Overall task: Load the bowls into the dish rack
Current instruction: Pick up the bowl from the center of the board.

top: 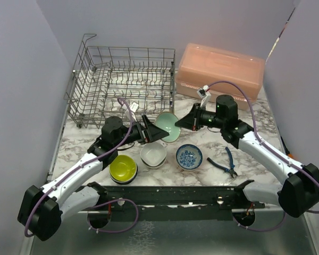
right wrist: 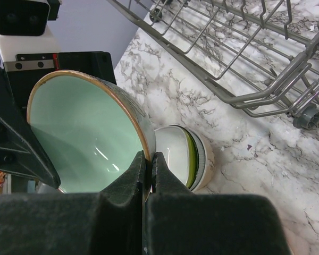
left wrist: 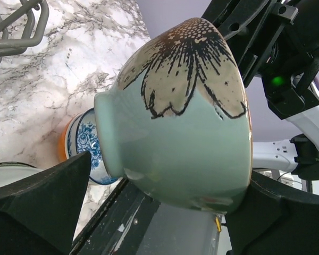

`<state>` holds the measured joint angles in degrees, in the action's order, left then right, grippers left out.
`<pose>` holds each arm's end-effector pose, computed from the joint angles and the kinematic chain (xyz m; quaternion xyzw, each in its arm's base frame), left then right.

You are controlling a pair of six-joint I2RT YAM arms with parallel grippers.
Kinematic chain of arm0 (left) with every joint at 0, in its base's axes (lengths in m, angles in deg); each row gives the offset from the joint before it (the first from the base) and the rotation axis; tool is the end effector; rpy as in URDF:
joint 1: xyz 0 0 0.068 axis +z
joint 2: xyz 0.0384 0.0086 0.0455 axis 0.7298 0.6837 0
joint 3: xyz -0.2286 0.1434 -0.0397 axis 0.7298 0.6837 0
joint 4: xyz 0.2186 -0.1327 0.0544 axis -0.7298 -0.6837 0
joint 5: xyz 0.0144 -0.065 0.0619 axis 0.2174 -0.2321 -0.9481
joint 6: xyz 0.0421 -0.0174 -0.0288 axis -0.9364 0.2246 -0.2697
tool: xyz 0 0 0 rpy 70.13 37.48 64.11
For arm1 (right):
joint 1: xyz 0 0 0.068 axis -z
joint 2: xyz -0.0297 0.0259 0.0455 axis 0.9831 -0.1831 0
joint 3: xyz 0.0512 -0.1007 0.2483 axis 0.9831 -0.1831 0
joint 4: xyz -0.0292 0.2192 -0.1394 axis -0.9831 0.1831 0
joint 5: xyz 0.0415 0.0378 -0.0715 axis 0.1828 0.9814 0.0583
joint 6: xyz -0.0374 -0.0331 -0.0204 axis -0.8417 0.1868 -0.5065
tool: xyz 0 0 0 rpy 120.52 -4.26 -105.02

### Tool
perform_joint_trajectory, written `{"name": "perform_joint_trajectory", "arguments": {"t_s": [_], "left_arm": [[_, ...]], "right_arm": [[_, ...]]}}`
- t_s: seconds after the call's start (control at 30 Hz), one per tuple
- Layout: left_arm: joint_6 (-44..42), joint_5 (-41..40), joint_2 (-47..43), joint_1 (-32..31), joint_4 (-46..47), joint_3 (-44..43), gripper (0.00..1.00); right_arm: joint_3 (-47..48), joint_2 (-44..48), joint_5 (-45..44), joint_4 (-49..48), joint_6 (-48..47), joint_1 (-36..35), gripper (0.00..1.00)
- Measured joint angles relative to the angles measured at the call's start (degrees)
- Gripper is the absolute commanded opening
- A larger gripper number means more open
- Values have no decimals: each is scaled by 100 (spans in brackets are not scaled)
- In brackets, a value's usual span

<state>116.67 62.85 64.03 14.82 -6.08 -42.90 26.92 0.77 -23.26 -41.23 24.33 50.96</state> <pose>0.1791 -0.1336 0.2769 0.0193 0.7512 -0.5811 0.3125 0.2323 0.1502 0.3035 -0.1521 0.7744 0.5029 0.3525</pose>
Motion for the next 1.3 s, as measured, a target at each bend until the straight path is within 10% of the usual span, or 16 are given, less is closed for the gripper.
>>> {"name": "perform_joint_trajectory", "arguments": {"t_s": [0.33,0.67,0.97,1.3], "left_arm": [[-52,-28,160,-39,192,-4,65],[-101,-55,166,-44,140,-4,0],[-103,-114,168,-26,-15,-4,0],[-448,-404,168,170,-800,-417,0]], "right_arm": [[0,-138,164,-13,-17,11,1],[0,-227,216,-59,-11,33,8],[162,-415,358,-164,101,37,84],[387,-356,-422,-26,37,61,100]]}}
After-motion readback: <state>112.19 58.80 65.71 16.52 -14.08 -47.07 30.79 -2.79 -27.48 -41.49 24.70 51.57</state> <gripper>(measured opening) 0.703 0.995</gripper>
